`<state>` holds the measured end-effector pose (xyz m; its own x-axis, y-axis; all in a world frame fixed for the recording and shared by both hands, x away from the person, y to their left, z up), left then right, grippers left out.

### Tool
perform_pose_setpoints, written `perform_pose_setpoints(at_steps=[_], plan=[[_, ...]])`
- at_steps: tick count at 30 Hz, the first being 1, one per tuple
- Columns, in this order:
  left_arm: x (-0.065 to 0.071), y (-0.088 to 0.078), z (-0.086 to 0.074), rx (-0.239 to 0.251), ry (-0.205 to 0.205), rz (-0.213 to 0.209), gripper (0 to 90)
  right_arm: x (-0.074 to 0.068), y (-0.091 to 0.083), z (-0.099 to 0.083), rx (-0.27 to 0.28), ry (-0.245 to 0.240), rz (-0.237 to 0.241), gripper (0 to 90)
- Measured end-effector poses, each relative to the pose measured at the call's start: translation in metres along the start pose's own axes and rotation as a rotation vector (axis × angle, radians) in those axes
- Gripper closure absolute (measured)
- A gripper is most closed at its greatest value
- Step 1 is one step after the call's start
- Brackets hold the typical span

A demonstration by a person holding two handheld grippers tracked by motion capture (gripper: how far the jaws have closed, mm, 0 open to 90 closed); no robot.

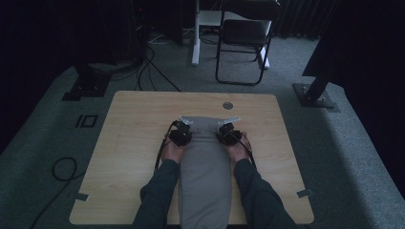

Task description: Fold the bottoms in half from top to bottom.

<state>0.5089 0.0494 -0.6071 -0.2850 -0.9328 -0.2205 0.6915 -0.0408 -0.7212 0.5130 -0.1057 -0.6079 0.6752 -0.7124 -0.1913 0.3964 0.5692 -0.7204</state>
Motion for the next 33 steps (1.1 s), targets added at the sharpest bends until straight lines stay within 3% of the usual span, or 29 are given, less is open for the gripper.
perform_pose_setpoints(at_steps=[6, 10, 14, 15, 16, 17, 18, 19, 23, 24, 25, 26, 28, 31, 32, 33], plan=[[0.0, -0.001, -0.001, 0.019, 0.004, 0.003, 84.9, 0.0, 0.001, 0.002, -0.005, -0.024, -0.016, 86.6], [-0.001, -0.006, 0.001, 0.037, 0.022, 0.009, 85.8, -0.001, -0.003, 0.004, 0.024, -0.007, 0.007, 86.8], [-0.008, -0.021, 0.013, 0.081, 0.001, -0.012, 86.0, -0.005, -0.017, 0.015, 0.067, -0.023, 0.017, 86.9], [-0.012, -0.033, 0.021, 0.119, -0.01, -0.021, 86.0, -0.009, -0.03, 0.025, 0.098, -0.048, 0.015, 86.9], [-0.012, -0.033, 0.021, 0.119, -0.01, -0.021, 86.0, -0.009, -0.03, 0.025, 0.098, -0.048, 0.015, 86.9], [-0.016, -0.049, 0.032, 0.168, -0.018, -0.031, 86.0, -0.012, -0.044, 0.035, 0.138, -0.06, 0.019, 86.9], [-0.016, -0.049, 0.032, 0.168, -0.018, -0.031, 86.0, -0.012, -0.044, 0.035, 0.138, -0.06, 0.019, 86.9], [-0.018, -0.058, 0.038, 0.196, -0.027, -0.037, 86.1, -0.016, -0.059, 0.045, 0.179, -0.07, 0.023, 86.9], [-0.022, -0.106, 0.055, 0.298, -0.02, -0.063, 86.0, -0.025, -0.086, 0.058, 0.239, -0.089, 0.042, 86.9], [-0.022, -0.106, 0.055, 0.298, -0.02, -0.063, 86.0, -0.025, -0.086, 0.058, 0.239, -0.089, 0.042, 86.9], [-0.022, -0.115, 0.056, 0.313, -0.021, -0.073, 86.0, -0.032, -0.099, 0.061, 0.26, -0.107, 0.05, 86.9], [-0.021, -0.124, 0.055, 0.322, -0.02, -0.081, 86.0, -0.032, -0.099, 0.061, 0.26, -0.107, 0.05, 86.9], [-0.019, -0.145, 0.047, 0.34, -0.018, -0.109, 85.9, -0.044, -0.115, 0.059, 0.278, -0.137, 0.07, 86.8], [-0.016, -0.155, 0.037, 0.336, -0.022, -0.131, 85.9, -0.054, -0.124, 0.052, 0.282, -0.169, 0.085, 86.8], [-0.009, -0.159, 0.023, 0.319, -0.004, -0.144, 85.8, -0.062, -0.129, 0.043, 0.27, -0.186, 0.091, 86.8], [-0.009, -0.159, 0.023, 0.319, -0.004, -0.144, 85.8, -0.066, -0.13, 0.037, 0.267, -0.193, 0.098, 86.8]])
Point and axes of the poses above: each handheld gripper's, and its own axes: y roughly forward along the jaws, z roughly out of its top, x roughly to its right, the point moved 9 cm from there along y, roughly forward along the jaws, and after that the axes turned 15 degrees about z, right-handed, at the moved point
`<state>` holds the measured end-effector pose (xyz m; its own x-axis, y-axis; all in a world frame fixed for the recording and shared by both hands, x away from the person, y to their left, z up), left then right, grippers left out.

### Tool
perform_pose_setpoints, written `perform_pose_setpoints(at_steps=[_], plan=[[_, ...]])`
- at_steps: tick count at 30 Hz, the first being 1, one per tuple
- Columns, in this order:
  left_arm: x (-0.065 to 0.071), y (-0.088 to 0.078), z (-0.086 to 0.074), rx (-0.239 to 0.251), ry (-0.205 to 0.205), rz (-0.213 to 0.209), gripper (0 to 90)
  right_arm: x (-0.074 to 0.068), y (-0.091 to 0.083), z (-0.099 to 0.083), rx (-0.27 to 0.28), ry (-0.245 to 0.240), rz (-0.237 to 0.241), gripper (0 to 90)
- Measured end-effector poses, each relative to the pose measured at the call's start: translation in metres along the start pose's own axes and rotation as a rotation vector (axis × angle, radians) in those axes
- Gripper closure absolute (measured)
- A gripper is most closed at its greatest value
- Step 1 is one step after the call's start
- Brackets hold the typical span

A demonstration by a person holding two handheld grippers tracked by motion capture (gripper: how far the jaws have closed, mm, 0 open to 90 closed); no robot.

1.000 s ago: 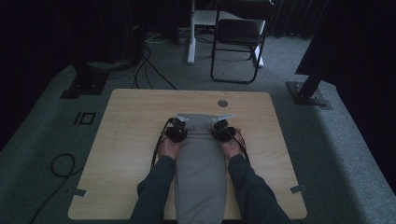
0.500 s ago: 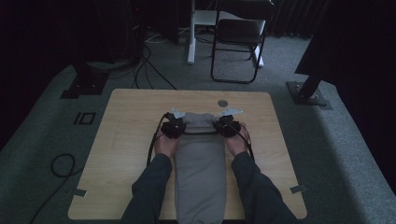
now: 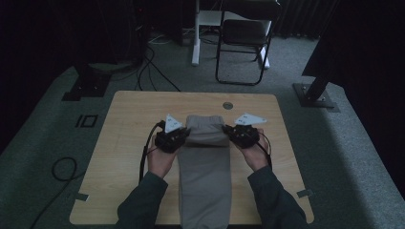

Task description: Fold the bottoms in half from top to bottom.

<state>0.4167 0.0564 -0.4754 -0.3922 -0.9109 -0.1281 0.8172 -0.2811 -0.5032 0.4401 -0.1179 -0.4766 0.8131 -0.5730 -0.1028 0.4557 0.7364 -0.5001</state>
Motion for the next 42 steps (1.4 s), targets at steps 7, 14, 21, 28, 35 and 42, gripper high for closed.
perform_pose_setpoints(at_steps=[7, 14, 21, 28, 35, 42], plan=[[0.028, -0.013, -0.058, -0.064, 0.007, -0.038, 85.6, -0.028, 0.0, -0.05, -0.087, -0.004, 0.044, 86.6], [0.046, -0.004, -0.114, -0.162, 0.005, -0.057, 85.4, -0.043, 0.011, -0.111, -0.161, 0.072, 0.1, 86.3], [0.059, 0.003, -0.148, -0.203, 0.012, -0.049, 85.2, -0.053, 0.021, -0.144, -0.253, 0.094, 0.109, 86.3], [0.055, 0.009, -0.147, -0.192, 0.014, -0.05, 85.1, -0.048, 0.029, -0.145, -0.249, 0.106, 0.107, 85.6], [0.046, 0.022, -0.141, -0.178, -0.001, -0.028, 85.0, -0.037, 0.039, -0.137, -0.245, 0.074, 0.07, 85.7], [0.035, 0.04, -0.132, -0.188, 0.005, 0.007, 84.9, -0.023, 0.051, -0.129, -0.231, 0.088, 0.058, 85.6]])
Point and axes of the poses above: each handheld gripper's, and its own axes: y roughly forward along the jaws, z roughly out of its top, x roughly to its right, the point moved 9 cm from there along y, roughly forward along the jaws, and after that the axes turned 15 degrees about z, right-handed, at the moved point
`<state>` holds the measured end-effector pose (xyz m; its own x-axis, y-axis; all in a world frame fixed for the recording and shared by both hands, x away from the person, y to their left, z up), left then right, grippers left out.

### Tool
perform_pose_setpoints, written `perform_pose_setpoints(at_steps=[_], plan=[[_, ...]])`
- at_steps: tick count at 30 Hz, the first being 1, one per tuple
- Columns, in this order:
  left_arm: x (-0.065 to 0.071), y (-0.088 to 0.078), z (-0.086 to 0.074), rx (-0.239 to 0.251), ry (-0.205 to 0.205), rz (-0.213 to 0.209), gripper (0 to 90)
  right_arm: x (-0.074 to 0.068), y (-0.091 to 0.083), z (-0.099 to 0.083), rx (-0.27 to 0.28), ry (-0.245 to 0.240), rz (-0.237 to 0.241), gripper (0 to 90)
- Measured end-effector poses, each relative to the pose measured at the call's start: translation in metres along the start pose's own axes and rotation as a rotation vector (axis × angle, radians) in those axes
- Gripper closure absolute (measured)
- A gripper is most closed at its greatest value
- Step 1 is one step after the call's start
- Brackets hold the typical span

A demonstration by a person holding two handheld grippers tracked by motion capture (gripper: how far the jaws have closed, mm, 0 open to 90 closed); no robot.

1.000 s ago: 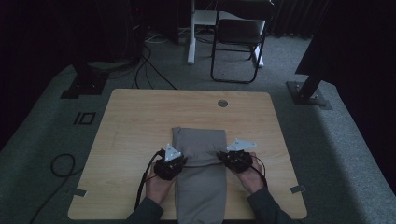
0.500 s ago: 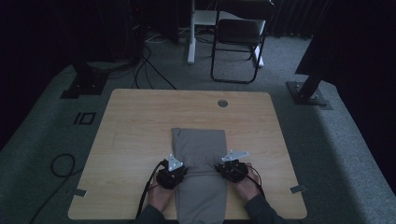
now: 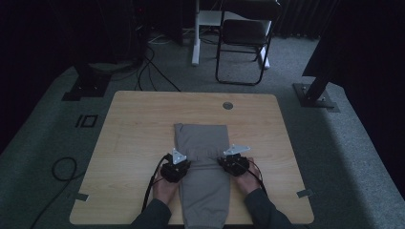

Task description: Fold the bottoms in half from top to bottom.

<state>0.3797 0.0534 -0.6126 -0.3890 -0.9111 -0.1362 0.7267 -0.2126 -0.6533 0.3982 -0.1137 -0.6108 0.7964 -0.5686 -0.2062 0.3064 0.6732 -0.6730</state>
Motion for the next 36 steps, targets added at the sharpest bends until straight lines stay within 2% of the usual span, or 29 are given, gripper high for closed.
perform_pose_setpoints(at_steps=[6, 13, 14, 21, 22, 23, 26, 31, 35, 36], plan=[[-0.007, 0.01, 0.008, -0.011, 0.008, 0.028, 84.9, 0.011, 0.007, 0.011, -0.026, -0.01, -0.02, 84.9], [-0.024, 0.031, 0.025, -0.024, -0.008, 0.067, 84.9, 0.031, 0.02, 0.03, -0.026, 0.009, -0.037, 84.6], [-0.024, 0.031, 0.025, -0.024, -0.008, 0.067, 85.0, 0.031, 0.02, 0.03, -0.026, 0.009, -0.037, 84.6], [-0.039, 0.056, 0.046, -0.044, 0.007, 0.103, 84.9, 0.057, 0.034, 0.052, -0.041, 0.04, -0.059, 84.5], [-0.039, 0.056, 0.046, -0.044, 0.007, 0.103, 84.9, 0.057, 0.034, 0.052, -0.041, 0.04, -0.059, 84.5], [-0.042, 0.061, 0.049, -0.047, -0.002, 0.113, 84.9, 0.065, 0.038, 0.058, -0.036, 0.036, -0.064, 84.5], [-0.049, 0.073, 0.059, -0.053, -0.03, 0.141, 85.0, 0.074, 0.044, 0.067, -0.045, 0.04, -0.075, 84.7], [-0.05, 0.075, 0.061, -0.057, -0.02, 0.154, 85.0, 0.078, 0.048, 0.073, -0.073, 0.035, -0.106, 85.2], [-0.051, 0.074, 0.063, -0.072, -0.006, 0.145, 85.0, 0.078, 0.047, 0.073, -0.064, 0.048, -0.101, 85.7], [-0.052, 0.072, 0.064, -0.074, -0.009, 0.14, 85.1, 0.077, 0.043, 0.075, -0.046, 0.064, -0.097, 85.9]])
Point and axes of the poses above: each handheld gripper's, and its own axes: y roughly forward along the jaws, z roughly out of its top, x roughly to its right, the point moved 9 cm from there along y, roughly forward along the jaws, and after that the axes turned 15 degrees about z, right-handed, at the moved point
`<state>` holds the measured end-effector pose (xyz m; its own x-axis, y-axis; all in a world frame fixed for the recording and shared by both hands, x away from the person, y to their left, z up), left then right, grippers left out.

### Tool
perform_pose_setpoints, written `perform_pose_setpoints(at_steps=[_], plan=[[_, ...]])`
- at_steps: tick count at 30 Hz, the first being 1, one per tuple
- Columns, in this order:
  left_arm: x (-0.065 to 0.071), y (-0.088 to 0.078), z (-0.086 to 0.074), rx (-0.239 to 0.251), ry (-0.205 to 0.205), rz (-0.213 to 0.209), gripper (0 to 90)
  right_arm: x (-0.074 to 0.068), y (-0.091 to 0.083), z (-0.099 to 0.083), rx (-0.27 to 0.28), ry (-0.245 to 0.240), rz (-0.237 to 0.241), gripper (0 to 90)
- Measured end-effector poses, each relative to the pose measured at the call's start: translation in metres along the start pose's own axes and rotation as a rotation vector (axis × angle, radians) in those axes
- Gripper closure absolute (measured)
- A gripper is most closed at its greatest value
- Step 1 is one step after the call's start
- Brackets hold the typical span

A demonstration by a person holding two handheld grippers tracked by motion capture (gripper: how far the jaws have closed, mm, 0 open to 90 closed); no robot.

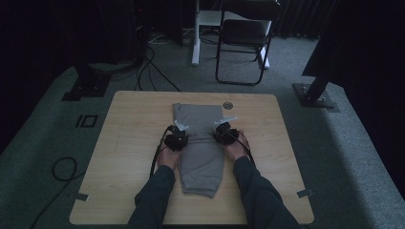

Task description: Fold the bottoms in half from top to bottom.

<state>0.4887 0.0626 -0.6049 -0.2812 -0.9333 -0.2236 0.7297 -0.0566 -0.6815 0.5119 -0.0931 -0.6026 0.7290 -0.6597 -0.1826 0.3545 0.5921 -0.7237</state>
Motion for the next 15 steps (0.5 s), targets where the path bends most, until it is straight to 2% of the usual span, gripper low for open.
perform_pose_setpoints(at_steps=[2, 4, 5, 6, 7, 8, 9, 10, 11, 12, 13, 14, 15], plan=[[-0.003, -0.007, 0.006, 0.021, -0.013, -0.01, 85.1, -0.001, -0.004, 0.002, 0.014, -0.002, 0.005, 86.0], [-0.006, -0.016, 0.013, 0.045, -0.022, -0.021, 85.6, -0.006, -0.017, 0.01, 0.043, -0.036, 0.008, 86.2], [-0.01, -0.031, 0.023, 0.079, -0.022, -0.032, 85.6, -0.008, -0.025, 0.015, 0.06, -0.052, 0.01, 86.2], [-0.01, -0.031, 0.023, 0.079, -0.022, -0.032, 85.6, -0.008, -0.025, 0.015, 0.06, -0.052, 0.01, 86.2], [-0.012, -0.038, 0.027, 0.099, -0.021, -0.035, 85.6, -0.013, -0.039, 0.022, 0.09, -0.07, 0.016, 86.3], [-0.014, -0.056, 0.037, 0.139, -0.018, -0.039, 85.7, -0.016, -0.045, 0.025, 0.102, -0.08, 0.015, 86.3], [-0.014, -0.056, 0.037, 0.139, -0.018, -0.039, 85.7, -0.016, -0.045, 0.025, 0.102, -0.08, 0.015, 86.3], [-0.015, -0.066, 0.041, 0.162, -0.016, -0.042, 85.7, -0.02, -0.056, 0.03, 0.124, -0.097, 0.014, 86.3], [-0.015, -0.087, 0.049, 0.21, -0.023, -0.054, 85.7, -0.026, -0.072, 0.036, 0.16, -0.112, 0.015, 86.3], [-0.015, -0.087, 0.049, 0.21, -0.023, -0.054, 85.7, -0.031, -0.083, 0.04, 0.187, -0.12, 0.019, 86.3], [-0.015, -0.098, 0.051, 0.231, -0.021, -0.062, 85.7, -0.031, -0.083, 0.04, 0.187, -0.12, 0.019, 86.3], [-0.015, -0.098, 0.051, 0.231, -0.021, -0.062, 85.6, -0.031, -0.083, 0.04, 0.187, -0.12, 0.019, 86.3], [-0.013, -0.12, 0.051, 0.275, -0.015, -0.074, 85.6, -0.049, -0.108, 0.038, 0.234, -0.153, 0.034, 86.3]])
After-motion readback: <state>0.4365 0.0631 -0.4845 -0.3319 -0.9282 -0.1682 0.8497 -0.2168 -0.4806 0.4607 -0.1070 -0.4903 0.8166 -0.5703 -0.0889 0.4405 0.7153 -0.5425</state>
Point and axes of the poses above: each handheld gripper's, and its own axes: y roughly forward along the jaws, z roughly out of its top, x roughly to its right, the point moved 9 cm from there along y, roughly forward along the jaws, and after that the axes turned 15 degrees about z, right-handed, at the moved point
